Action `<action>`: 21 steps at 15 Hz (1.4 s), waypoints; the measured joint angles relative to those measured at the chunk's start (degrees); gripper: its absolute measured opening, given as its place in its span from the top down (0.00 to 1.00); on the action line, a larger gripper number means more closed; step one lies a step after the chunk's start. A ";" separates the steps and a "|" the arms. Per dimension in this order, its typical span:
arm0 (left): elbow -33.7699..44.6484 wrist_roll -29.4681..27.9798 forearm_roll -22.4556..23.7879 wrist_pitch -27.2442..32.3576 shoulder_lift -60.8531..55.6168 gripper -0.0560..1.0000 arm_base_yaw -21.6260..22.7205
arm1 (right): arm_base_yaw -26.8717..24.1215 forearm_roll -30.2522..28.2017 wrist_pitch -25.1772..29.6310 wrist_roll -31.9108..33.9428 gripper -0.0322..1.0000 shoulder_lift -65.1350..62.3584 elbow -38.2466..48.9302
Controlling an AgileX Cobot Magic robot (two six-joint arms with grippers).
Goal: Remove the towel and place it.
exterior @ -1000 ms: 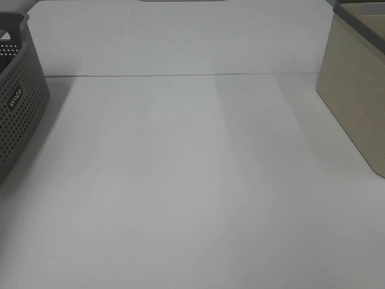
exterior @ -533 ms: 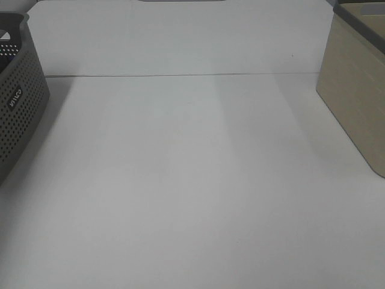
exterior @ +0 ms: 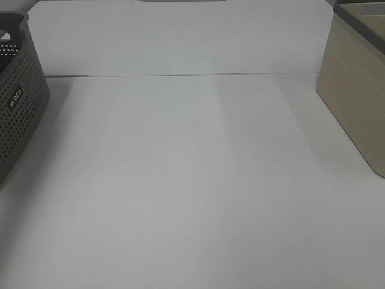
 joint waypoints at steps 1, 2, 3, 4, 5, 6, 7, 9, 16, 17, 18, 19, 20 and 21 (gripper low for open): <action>0.00 0.00 -1.15 0.00 -1.72 0.94 0.00 | 0.00 0.00 0.00 0.00 0.33 0.00 0.00; 0.00 0.00 -2.46 -0.17 -3.32 0.94 -0.06 | 0.00 0.00 0.00 0.00 0.33 0.00 0.00; 0.00 0.00 -3.61 -0.29 -5.10 0.94 -0.40 | 0.00 0.00 0.00 0.00 0.33 0.00 0.00; 0.00 0.00 -4.07 -0.34 -6.65 0.94 -1.09 | 0.00 0.00 0.00 0.00 0.33 0.00 0.00; 0.00 0.00 -4.07 -0.34 -8.25 0.94 -2.29 | 0.00 0.00 0.00 0.00 0.33 0.00 0.00; 0.00 0.00 -4.13 -0.34 -9.57 0.94 -3.72 | 0.00 0.00 0.00 0.00 0.33 0.00 0.00; 0.00 0.00 -4.13 -0.34 -10.77 0.94 -5.67 | 0.00 0.00 0.00 0.00 0.33 0.00 0.00; -3.55 -1.26 -4.13 0.00 -12.03 0.94 -10.77 | 0.00 0.00 0.00 0.00 0.33 0.00 0.00; -12.49 -12.32 -4.07 11.40 -12.26 0.94 -27.16 | 0.00 10.08 -1.83 -4.58 0.33 8.08 -0.29; -12.49 -13.69 -3.90 11.92 -12.26 0.94 -29.74 | 0.00 13.64 -4.87 -7.39 0.33 10.77 -0.57; -12.49 -15.30 -3.78 12.09 -12.26 0.94 -32.37 | 0.00 17.70 -8.82 -10.08 0.33 13.64 -0.57; -12.49 -16.84 -3.72 12.09 -12.26 0.94 -35.29 | 0.00 21.66 -12.26 -13.12 0.33 16.44 -0.57; -12.49 -18.91 -3.61 12.20 -11.80 0.94 -40.57 | 0.00 31.40 -17.93 -21.31 0.33 22.12 -0.57; -12.55 -19.37 -3.61 12.20 -11.52 0.94 -41.54 | 0.00 34.26 -18.45 -24.06 0.33 23.95 -0.57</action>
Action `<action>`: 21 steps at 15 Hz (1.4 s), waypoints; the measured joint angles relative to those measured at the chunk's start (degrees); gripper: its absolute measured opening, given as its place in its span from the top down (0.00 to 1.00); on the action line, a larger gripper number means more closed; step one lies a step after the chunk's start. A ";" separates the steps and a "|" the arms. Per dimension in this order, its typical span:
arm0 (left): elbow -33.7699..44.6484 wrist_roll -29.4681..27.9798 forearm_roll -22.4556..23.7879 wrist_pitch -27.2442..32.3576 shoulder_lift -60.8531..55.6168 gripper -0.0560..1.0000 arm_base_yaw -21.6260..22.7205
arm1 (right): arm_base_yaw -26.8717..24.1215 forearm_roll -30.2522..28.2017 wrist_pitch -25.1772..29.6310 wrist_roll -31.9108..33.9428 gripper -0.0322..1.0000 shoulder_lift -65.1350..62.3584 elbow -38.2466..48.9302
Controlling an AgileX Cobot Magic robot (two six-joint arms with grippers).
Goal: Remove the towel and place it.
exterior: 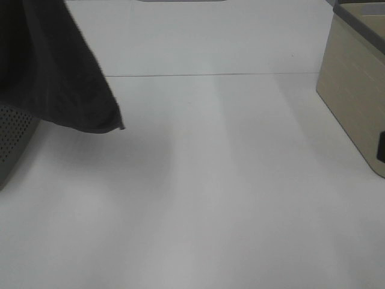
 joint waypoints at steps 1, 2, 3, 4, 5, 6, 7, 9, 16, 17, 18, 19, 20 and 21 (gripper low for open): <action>-0.06 -1.15 0.00 -0.34 0.74 0.94 -2.29 | 0.00 5.50 -0.29 -7.96 0.33 3.90 0.00; -0.06 -2.12 0.00 -0.80 1.55 0.94 -4.30 | 0.00 11.23 -0.34 -16.44 0.33 7.62 0.00; -0.06 -2.98 0.00 -2.01 2.29 0.94 -5.79 | 0.00 17.36 0.06 -23.95 0.33 11.52 0.00; -0.06 -3.95 -0.06 -3.09 2.81 0.95 -6.99 | 0.00 22.23 0.97 -31.17 0.33 15.41 0.00; -0.11 -4.53 -0.06 -3.61 3.04 0.95 -7.51 | 0.00 24.64 1.78 -34.89 0.33 17.53 0.00; -0.23 -5.10 -0.11 -4.30 3.61 0.95 -8.31 | 0.00 28.42 3.72 -41.02 0.33 21.77 0.00; -0.23 -5.44 -0.63 -5.10 4.13 0.95 -8.82 | 0.00 31.97 5.56 -46.47 0.33 25.61 0.00; -0.57 -5.61 -2.86 -6.65 5.90 0.95 -10.14 | 0.63 37.99 10.43 -55.52 0.33 37.76 -0.63; -0.57 -5.61 -7.68 -8.25 8.71 0.95 -10.14 | 18.79 39.13 3.67 -56.78 0.33 55.18 -12.32; -0.57 -5.61 -8.42 -9.22 8.71 0.95 -10.14 | 20.28 39.19 2.75 -56.78 0.33 56.84 -13.46; -0.57 -5.61 -9.17 -10.31 8.71 0.95 -10.14 | 21.89 39.19 2.52 -56.84 0.33 58.44 -14.55; -0.57 -5.61 -9.97 -11.46 8.71 0.95 -10.14 | 23.09 39.19 2.23 -56.89 0.33 59.76 -15.58; -0.57 -5.61 -11.06 -12.15 8.82 0.95 -10.14 | 24.01 39.19 1.83 -56.89 0.33 60.96 -16.27; -0.57 -5.61 -11.34 -12.43 8.82 0.95 -10.20 | 24.24 39.19 1.66 -56.89 0.33 61.48 -16.50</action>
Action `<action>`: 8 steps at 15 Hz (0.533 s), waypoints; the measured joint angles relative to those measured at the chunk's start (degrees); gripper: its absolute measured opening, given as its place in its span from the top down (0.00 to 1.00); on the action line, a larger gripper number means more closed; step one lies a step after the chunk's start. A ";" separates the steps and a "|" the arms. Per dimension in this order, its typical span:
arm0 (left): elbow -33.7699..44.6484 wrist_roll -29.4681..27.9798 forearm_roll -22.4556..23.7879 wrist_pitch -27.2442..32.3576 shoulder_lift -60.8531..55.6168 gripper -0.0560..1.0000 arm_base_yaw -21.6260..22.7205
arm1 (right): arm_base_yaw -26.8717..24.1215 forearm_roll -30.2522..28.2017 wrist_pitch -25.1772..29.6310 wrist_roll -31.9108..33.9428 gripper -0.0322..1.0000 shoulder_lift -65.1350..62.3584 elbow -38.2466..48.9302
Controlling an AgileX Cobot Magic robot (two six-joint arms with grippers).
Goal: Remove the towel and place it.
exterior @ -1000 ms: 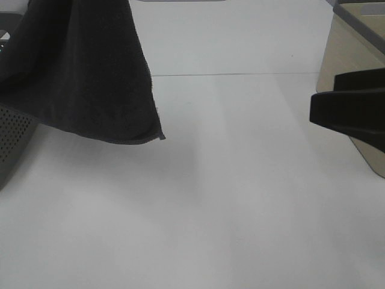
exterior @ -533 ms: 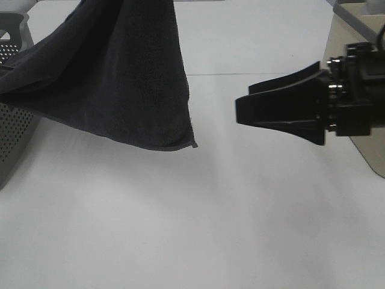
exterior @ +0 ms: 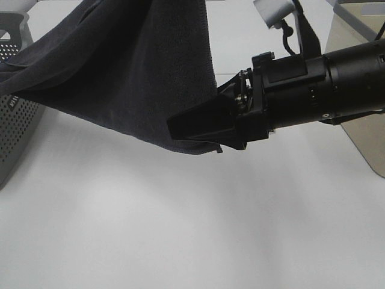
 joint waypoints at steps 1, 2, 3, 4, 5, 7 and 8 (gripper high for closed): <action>0.00 0.00 -0.11 -0.06 0.06 0.95 0.00 | 0.00 -0.06 -0.29 0.00 0.33 0.17 0.00; 0.00 0.00 -0.17 -0.46 0.29 0.95 -0.11 | 0.17 -0.29 -0.29 0.00 0.35 0.17 0.00; 0.00 0.00 -0.17 -0.74 0.34 0.95 -0.11 | 0.17 -0.46 -0.29 0.00 0.43 0.17 0.00; 0.00 0.00 -0.17 -0.97 0.52 0.95 -0.11 | 0.17 -0.63 -0.34 0.17 0.55 0.17 0.00; 0.00 0.00 -0.17 -1.09 0.63 0.95 -0.11 | 0.17 -0.80 -0.40 0.40 0.71 0.17 0.00; 0.00 0.00 -0.17 -1.09 0.80 0.95 -0.11 | 0.17 -0.80 -0.57 0.63 0.95 0.17 0.00; 0.00 0.00 -0.17 -1.09 0.80 0.95 -0.11 | 0.17 -0.80 -0.57 0.57 0.95 0.17 0.00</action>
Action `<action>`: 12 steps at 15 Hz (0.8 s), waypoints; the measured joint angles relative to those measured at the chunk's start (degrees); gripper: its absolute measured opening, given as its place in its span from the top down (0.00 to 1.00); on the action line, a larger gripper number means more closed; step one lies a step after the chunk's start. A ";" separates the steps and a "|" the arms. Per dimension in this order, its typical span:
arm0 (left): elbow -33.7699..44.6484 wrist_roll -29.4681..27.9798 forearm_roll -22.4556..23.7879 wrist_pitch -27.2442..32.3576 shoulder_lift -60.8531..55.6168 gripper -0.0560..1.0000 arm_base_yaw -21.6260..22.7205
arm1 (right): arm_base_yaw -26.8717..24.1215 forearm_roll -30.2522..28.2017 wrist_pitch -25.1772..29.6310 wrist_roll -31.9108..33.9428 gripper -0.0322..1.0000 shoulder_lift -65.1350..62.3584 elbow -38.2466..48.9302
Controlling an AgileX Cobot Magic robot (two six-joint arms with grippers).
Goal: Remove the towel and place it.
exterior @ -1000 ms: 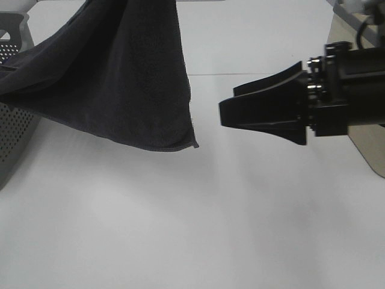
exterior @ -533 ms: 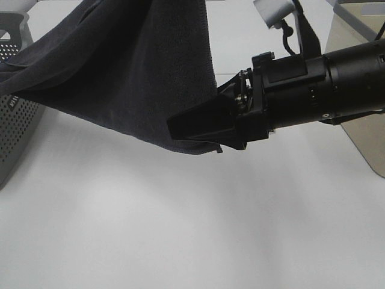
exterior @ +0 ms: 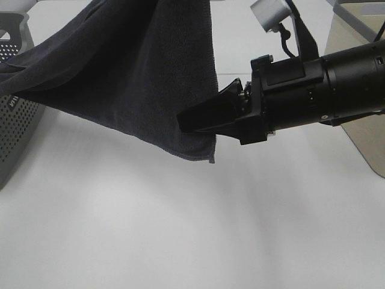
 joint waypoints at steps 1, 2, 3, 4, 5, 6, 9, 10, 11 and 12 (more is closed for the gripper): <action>0.00 0.00 0.00 0.00 0.00 0.95 0.00 | 0.00 0.06 0.00 0.00 0.95 0.00 0.00; 0.00 0.00 0.00 -0.06 0.00 0.95 0.00 | 0.00 0.69 0.06 0.00 0.95 0.00 0.00; 0.00 0.00 0.00 -0.06 0.00 0.95 0.00 | 0.00 1.32 -0.06 0.11 0.95 0.00 0.00; 0.00 0.00 0.00 -0.06 0.00 0.95 0.00 | 0.00 1.60 -0.40 1.49 0.95 0.00 0.00; 0.00 0.00 0.00 -0.11 0.00 0.95 0.00 | 0.00 1.55 -1.03 4.24 0.95 0.00 -0.34; 0.00 0.00 0.00 -0.11 0.00 0.95 0.00 | 0.00 0.17 -1.32 9.11 0.95 0.00 -1.38; 0.00 1.20 0.00 -0.11 0.00 0.95 0.00 | 0.00 -16.44 -1.55 30.83 0.95 -1.83 -9.85; 0.00 4.07 0.00 -0.46 0.00 0.95 0.00 | 0.00 -33.23 1.49 50.08 0.95 -2.58 -19.08; 0.00 4.64 0.86 -0.97 0.00 0.95 0.00 | 0.00 -42.28 4.41 57.75 0.95 -2.58 -24.69; 0.00 4.81 2.35 -2.41 0.00 0.95 0.00 | 0.00 -49.68 7.85 64.00 0.95 -2.58 -29.97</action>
